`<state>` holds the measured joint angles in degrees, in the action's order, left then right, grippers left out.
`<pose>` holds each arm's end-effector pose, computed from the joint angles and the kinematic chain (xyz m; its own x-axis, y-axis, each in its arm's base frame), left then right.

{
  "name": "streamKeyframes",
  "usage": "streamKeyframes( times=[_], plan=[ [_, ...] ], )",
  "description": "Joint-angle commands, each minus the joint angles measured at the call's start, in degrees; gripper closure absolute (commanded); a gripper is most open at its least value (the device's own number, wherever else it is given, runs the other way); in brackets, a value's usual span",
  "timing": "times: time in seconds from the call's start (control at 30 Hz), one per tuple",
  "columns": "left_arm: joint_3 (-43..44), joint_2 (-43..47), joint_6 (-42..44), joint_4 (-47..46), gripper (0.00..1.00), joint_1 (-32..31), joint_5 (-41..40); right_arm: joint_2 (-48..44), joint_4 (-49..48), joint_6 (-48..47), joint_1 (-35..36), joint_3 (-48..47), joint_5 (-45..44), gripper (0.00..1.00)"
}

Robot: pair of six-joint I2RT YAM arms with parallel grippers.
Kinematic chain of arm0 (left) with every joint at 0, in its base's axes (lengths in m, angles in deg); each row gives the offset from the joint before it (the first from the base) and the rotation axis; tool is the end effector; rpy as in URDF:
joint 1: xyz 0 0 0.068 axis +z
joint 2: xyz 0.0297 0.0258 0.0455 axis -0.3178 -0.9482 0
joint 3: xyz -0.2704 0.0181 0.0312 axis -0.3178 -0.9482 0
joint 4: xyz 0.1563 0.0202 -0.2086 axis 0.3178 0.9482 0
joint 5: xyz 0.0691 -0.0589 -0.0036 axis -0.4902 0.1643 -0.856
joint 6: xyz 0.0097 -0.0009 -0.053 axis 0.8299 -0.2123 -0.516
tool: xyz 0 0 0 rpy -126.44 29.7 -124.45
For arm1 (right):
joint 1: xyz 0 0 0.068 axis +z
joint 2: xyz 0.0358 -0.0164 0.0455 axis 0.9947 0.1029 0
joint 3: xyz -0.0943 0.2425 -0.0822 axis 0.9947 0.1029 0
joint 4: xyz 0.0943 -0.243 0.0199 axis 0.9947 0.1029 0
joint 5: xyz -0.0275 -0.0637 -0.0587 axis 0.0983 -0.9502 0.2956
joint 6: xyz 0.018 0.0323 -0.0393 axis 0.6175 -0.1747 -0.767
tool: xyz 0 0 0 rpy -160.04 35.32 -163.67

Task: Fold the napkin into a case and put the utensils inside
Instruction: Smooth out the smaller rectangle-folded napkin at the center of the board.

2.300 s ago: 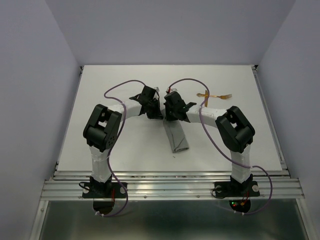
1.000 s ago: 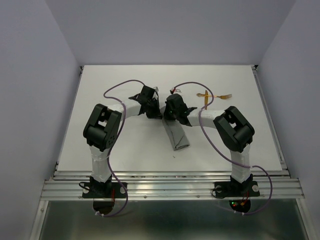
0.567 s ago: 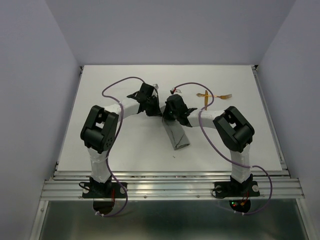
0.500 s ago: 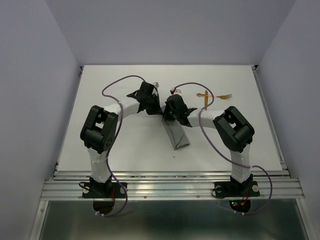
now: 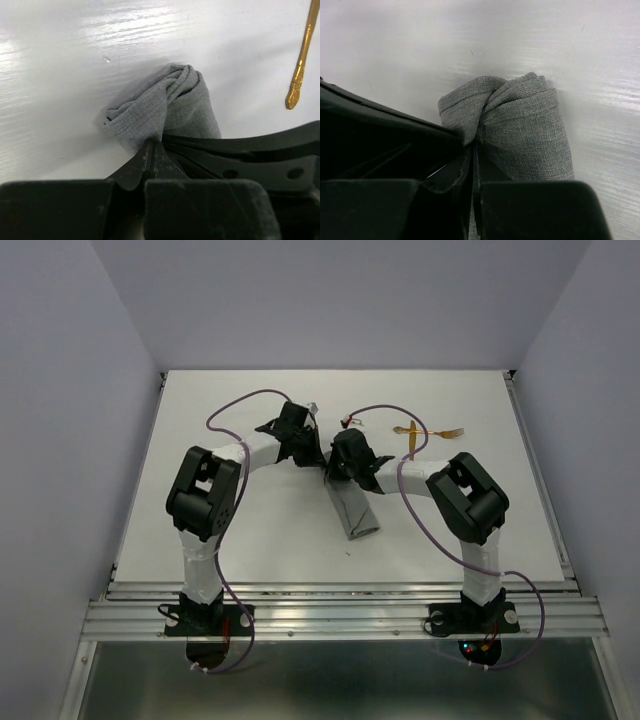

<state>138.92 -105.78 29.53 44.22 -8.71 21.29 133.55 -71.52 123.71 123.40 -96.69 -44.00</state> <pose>0.3809 -0.2082 0.1876 -0.8227 -0.0677 -0.5645 0.2917 0.8020 -0.5213 0.3374 0.2703 0.1495 -0.7081 0.1631 -0.6870 -0.1709 0.9044 0.3909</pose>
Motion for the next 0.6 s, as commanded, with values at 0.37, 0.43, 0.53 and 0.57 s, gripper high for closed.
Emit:
streamKeyframes(
  times=[0.37, 0.43, 0.53, 0.57],
  plan=[
    [1.0, -3.2, -1.0, -2.4, 1.0, -0.4, 1.5, -1.1, 2.8, -1.0, 0.2, 1.6, 2.1, 0.9],
    [0.9, -3.1, -1.0, -2.2, 1.0, -0.4, 1.4, -2.3, 3.3, -1.1, 0.2, 1.5, 2.0, 0.87],
    [0.5, -2.4, -1.0, -1.7, 1.0, -0.4, 1.4, -5.4, 4.9, -1.1, 0.2, 0.9, 0.5, 0.83],
    [0.5, -1.7, -1.0, -1.7, 1.0, -0.4, 1.5, -6.3, 5.2, -1.3, 0.2, 0.8, -0.1, 0.83]
  ],
)
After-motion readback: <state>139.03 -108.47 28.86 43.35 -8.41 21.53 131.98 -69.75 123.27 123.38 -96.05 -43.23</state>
